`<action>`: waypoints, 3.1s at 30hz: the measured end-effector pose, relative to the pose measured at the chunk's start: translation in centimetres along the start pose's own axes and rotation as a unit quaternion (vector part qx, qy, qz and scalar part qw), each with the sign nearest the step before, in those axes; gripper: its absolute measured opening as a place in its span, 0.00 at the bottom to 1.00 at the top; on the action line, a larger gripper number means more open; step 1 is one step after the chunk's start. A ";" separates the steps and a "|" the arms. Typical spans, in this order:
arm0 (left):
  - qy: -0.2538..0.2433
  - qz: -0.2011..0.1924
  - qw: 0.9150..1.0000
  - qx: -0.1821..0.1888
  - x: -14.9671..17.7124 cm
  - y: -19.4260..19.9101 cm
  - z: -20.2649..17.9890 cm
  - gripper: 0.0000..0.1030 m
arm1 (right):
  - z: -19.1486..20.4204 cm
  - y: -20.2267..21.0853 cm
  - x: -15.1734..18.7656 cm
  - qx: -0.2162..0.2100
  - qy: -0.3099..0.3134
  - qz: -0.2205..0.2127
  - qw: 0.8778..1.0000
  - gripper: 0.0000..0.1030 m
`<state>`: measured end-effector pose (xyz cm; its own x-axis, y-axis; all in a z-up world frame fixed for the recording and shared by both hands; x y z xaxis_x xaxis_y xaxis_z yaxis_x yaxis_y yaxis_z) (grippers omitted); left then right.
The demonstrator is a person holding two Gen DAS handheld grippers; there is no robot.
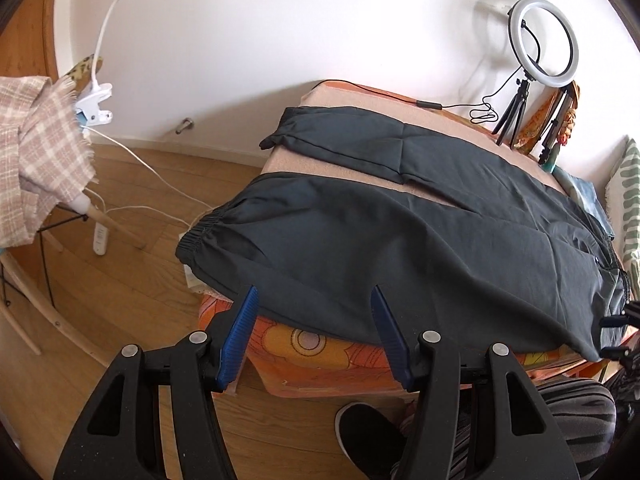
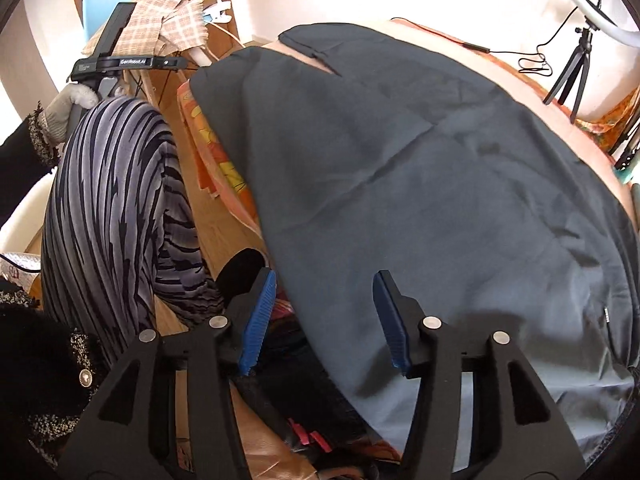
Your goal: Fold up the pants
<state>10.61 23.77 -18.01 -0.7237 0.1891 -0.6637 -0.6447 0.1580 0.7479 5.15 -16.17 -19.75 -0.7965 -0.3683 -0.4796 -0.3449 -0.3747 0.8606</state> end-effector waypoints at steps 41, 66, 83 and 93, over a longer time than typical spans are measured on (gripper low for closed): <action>-0.329 0.076 0.941 0.015 -1.7 -4.6 -3.6 0.58 | -10.8 -2.7 -13.5 0.163 0.004 -0.010 0.987 0.02; -0.297 -0.015 0.954 0.032 -9.0 -4.1 -1.4 0.02 | -8.9 0.5 -13.5 0.177 0.036 -0.039 0.983 0.02; -0.269 -0.010 0.960 0.079 -10.4 -4.8 -1.6 0.11 | -12.8 -1.9 -16.8 0.204 0.037 -0.028 0.978 0.22; -0.250 0.015 0.962 0.113 -5.2 -4.0 -2.6 0.36 | -0.5 -4.4 -17.1 0.029 0.165 -0.046 0.985 0.49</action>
<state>16.31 19.64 -17.59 -0.4959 0.6294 -0.5982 -0.5152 0.3413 0.7862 20.54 -8.69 -15.46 -0.5595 -0.5942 -0.5778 -0.4437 -0.3741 0.8143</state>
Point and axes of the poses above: each gripper's, at about its wrist camera, not at the fingertips, and y roughly against the way its jaws point, z to its left, x to its underside, the point moved 2 cm from there along -y, roughly the way its jaws point, and after that the axes turned 15 degrees about -y, right-handed, at the moved point
